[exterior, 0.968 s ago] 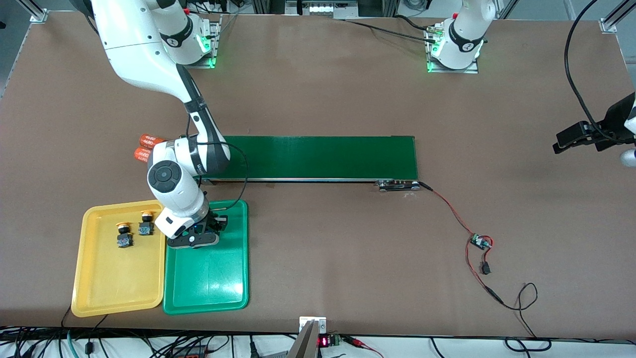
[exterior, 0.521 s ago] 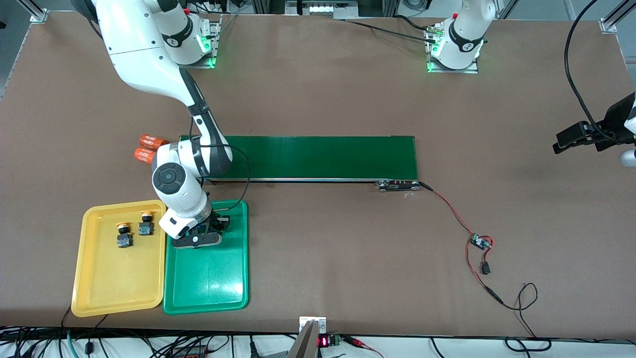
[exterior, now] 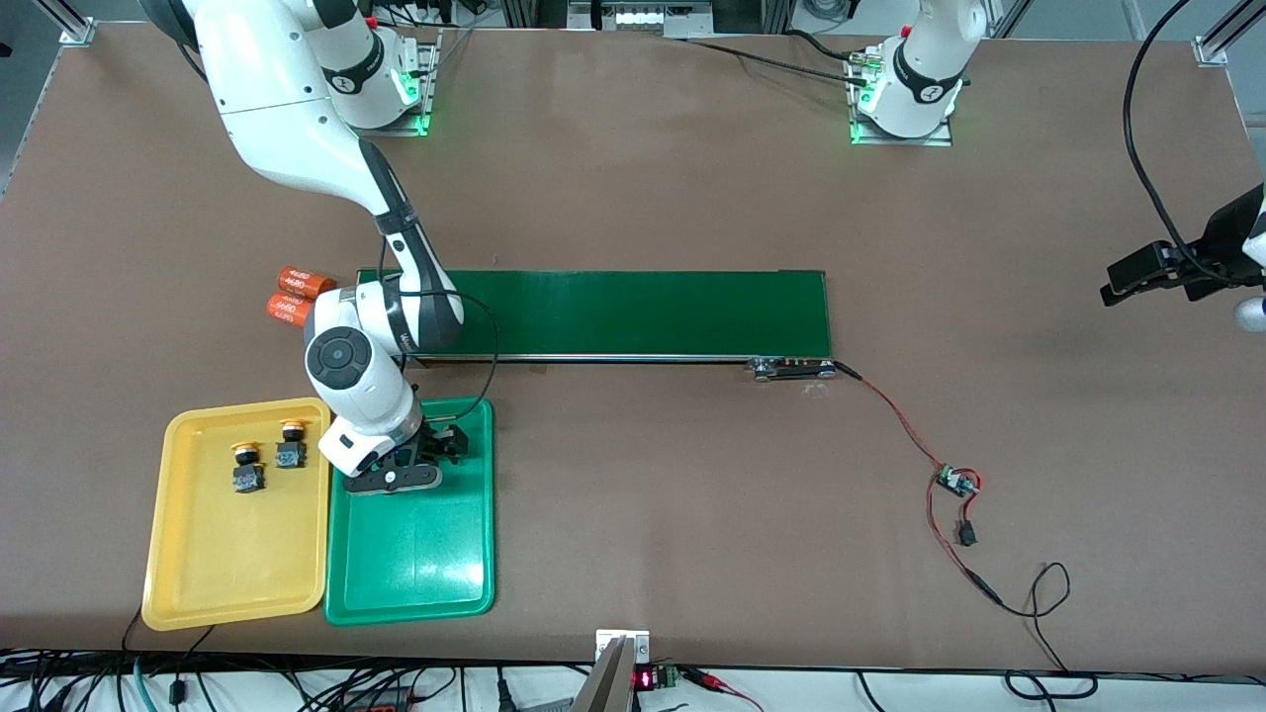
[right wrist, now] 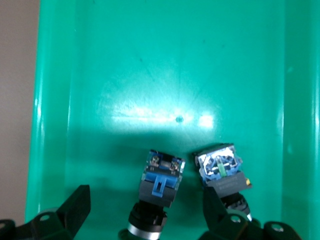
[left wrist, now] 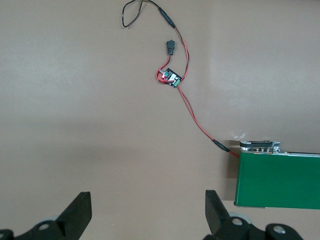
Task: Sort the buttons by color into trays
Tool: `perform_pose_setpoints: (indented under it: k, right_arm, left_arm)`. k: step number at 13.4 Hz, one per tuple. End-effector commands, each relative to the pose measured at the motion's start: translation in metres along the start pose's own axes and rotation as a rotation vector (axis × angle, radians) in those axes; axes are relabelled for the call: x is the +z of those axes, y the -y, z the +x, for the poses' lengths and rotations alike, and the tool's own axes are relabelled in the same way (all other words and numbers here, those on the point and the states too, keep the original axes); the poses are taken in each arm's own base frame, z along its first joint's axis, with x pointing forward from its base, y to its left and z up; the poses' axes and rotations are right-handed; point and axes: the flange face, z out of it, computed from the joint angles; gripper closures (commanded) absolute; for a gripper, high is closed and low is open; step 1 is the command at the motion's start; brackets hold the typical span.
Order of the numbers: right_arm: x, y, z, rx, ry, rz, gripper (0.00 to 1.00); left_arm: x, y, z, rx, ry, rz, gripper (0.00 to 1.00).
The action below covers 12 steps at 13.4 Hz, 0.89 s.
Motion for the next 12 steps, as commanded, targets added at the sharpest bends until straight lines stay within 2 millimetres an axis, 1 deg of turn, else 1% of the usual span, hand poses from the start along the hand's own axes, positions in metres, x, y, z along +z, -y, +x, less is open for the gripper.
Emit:
perform_pose_setpoints:
  k: [1,2,3,4,5,7,8,9,11,12]
  right_arm:
    - [-0.026,-0.011,0.017,0.029,-0.027,0.02,0.0]
    - [-0.045,-0.028,0.022,0.055,-0.011,0.024,0.0]
    - [-0.067,-0.037,0.025,0.067,0.022,0.024,0.0]
    - [-0.092,-0.046,0.025,0.078,0.055,0.023,0.0]
    - [-0.118,-0.062,0.025,0.097,0.093,0.025,0.0]
    - [-0.171,-0.103,0.017,0.137,0.177,0.022,0.0]
    - [-0.192,-0.113,0.013,0.131,0.198,0.021,0.0]
    - [-0.214,-0.132,0.01,0.141,0.206,0.017,0.0]
    - [-0.256,-0.171,-0.008,0.158,0.29,0.007,0.0]
    - [-0.296,-0.187,-0.011,0.109,0.286,0.016,0.0]
  left_arm:
    - [-0.005,-0.001,-0.001,0.011,-0.008,-0.009,0.0]
    - [-0.005,-0.001,-0.002,0.011,-0.008,-0.009,0.0]
    - [-0.006,-0.001,-0.003,0.011,-0.008,-0.009,0.0]
    - [-0.007,-0.001,-0.004,0.012,-0.008,-0.008,0.0]
    - [-0.008,-0.002,-0.005,0.013,-0.007,-0.008,0.0]
    - [-0.008,-0.002,-0.005,0.013,-0.007,-0.008,0.0]
    - [-0.008,-0.002,-0.005,0.013,-0.007,-0.008,0.0]
    - [-0.008,-0.002,-0.005,0.013,-0.007,-0.008,0.0]
    - [-0.009,-0.002,-0.005,0.013,-0.008,-0.008,0.0]
    - [-0.009,-0.002,-0.005,0.013,-0.008,-0.008,0.0]
